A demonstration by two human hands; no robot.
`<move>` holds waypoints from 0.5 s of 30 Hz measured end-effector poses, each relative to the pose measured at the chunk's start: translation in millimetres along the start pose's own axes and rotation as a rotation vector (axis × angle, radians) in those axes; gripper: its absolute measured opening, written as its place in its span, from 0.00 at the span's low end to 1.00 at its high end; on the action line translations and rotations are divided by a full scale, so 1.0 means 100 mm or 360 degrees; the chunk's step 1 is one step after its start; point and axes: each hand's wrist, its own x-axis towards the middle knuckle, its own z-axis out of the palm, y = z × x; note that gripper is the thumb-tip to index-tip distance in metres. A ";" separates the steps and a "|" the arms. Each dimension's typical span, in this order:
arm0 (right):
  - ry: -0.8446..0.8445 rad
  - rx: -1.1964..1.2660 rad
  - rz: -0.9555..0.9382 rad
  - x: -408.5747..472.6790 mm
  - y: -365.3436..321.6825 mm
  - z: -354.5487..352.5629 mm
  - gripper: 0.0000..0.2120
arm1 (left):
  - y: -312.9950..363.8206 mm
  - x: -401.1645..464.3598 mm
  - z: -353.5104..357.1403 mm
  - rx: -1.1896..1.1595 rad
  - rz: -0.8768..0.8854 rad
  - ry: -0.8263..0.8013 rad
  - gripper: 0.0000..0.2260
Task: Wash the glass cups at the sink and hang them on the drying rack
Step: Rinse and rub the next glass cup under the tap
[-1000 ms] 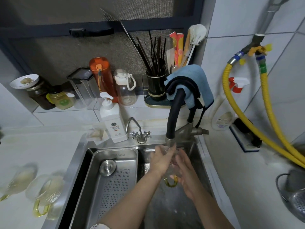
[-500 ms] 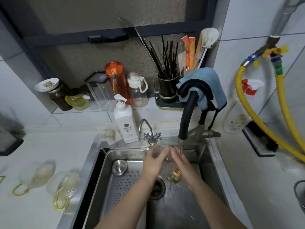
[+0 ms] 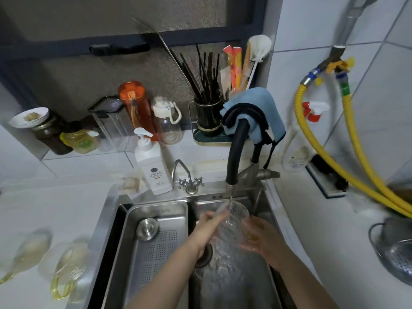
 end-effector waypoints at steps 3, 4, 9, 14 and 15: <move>-0.0036 -0.0161 -0.0082 0.02 0.00 0.00 0.26 | -0.05 0.03 -0.17 -0.0080 0.0054 -0.0170 0.23; -0.0035 -0.0237 -0.0130 0.04 -0.02 0.02 0.27 | -0.03 0.04 -0.21 -0.0108 0.0088 -0.0181 0.25; -0.0092 -0.0495 -0.0350 0.13 -0.13 0.09 0.29 | 0.11 0.04 -0.32 0.0113 0.0286 -0.0144 0.33; -0.0031 -0.0594 -0.0454 0.02 -0.09 -0.06 0.33 | 0.09 -0.01 -0.19 0.0255 0.0432 -0.0270 0.29; -0.0028 -0.0649 -0.0460 -0.01 -0.04 -0.06 0.32 | 0.02 0.00 -0.19 0.0249 0.0440 -0.0287 0.29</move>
